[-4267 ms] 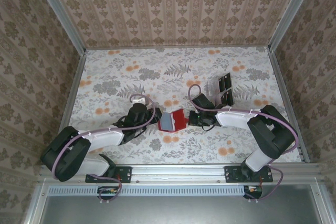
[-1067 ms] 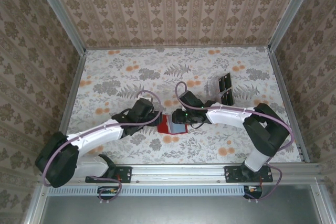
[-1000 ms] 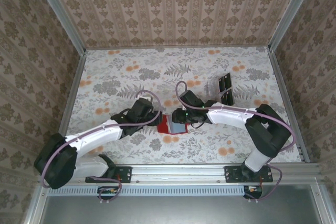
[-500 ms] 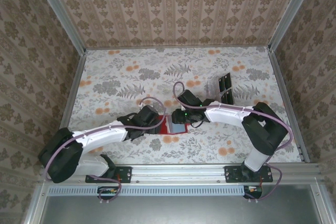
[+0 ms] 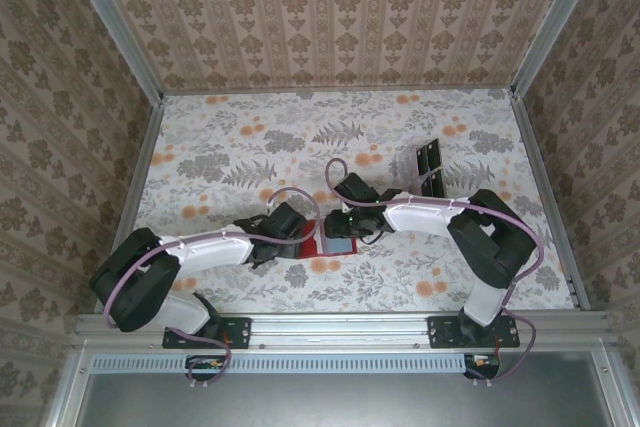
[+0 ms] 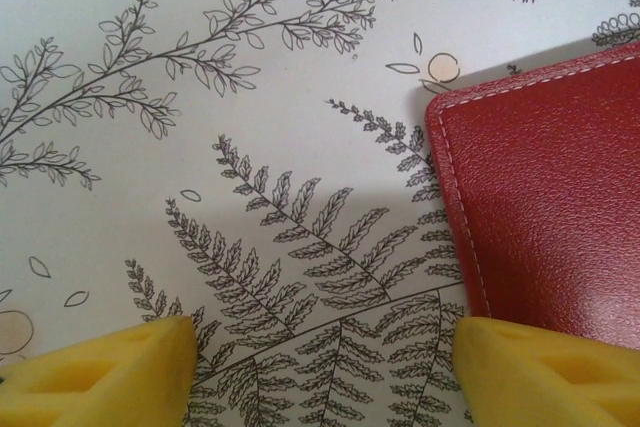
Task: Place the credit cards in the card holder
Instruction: Flip over the card slot on the card holder.
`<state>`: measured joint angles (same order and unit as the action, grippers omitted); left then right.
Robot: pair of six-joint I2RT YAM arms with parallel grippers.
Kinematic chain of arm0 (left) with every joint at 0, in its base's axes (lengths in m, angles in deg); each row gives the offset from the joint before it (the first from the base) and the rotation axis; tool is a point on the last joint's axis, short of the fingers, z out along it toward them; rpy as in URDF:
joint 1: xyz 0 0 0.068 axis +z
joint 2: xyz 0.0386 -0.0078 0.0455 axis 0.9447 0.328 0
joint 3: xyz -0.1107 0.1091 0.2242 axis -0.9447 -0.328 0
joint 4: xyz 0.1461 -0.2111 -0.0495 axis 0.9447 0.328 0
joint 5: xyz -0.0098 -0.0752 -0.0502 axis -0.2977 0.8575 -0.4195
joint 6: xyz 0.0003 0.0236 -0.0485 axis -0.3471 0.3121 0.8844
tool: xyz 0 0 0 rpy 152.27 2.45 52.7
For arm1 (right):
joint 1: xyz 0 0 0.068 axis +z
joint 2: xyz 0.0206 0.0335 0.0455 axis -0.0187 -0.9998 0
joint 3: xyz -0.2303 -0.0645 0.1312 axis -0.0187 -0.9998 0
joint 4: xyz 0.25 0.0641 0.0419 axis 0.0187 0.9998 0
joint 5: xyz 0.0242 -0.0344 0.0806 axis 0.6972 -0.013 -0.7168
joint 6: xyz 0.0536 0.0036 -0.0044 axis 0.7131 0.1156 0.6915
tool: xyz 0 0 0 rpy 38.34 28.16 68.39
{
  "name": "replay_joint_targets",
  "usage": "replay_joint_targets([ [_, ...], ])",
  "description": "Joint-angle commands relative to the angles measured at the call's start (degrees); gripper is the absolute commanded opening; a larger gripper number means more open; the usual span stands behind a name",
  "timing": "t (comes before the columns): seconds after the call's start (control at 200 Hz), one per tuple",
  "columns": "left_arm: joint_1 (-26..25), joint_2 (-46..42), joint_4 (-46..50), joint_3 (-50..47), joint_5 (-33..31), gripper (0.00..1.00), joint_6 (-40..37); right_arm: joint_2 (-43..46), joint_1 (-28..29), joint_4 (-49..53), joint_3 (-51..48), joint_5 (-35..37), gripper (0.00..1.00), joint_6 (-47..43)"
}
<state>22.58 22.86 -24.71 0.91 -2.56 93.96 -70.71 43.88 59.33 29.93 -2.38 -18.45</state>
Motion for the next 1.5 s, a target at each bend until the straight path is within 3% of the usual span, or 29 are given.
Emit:
replay_joint_targets([
  [0.0, 2.27, 2.83, -2.56, -0.21, -2.05, 0.72, -2.41, -2.23, 0.61, -1.97, 0.15, -3.33, 0.46, 2.21],
  [0.345, 6.44, -1.03, -6.2, -2.3, 1.02, 0.73, -5.16, -4.34, 1.3, -11.36, -0.9, -8.15, 0.47, 10.08],
  [0.695, 8.26, -18.55, -6.26, -8.01, 7.45, 0.8, -4.66, -4.87, 1.92, -15.75, -2.12, -7.76, 0.47, 14.6],
  [0.91, 6.35, -25.98, -6.08, -10.74, 9.68, 0.81, -3.92, -5.98, 2.08, -18.07, -2.37, -7.86, 0.48, 16.59],
  [1.315, -3.48, -19.16, -11.36, -10.29, 3.65, 0.83, -4.75, -7.31, 2.06, -20.27, -2.52, -8.51, 0.5, 18.7],
  [1.495, -5.57, -15.2, -13.27, -8.78, 1.4, 0.84, -5.36, -7.42, 2.09, -20.31, -2.54, -8.55, 0.51, 18.95],
])
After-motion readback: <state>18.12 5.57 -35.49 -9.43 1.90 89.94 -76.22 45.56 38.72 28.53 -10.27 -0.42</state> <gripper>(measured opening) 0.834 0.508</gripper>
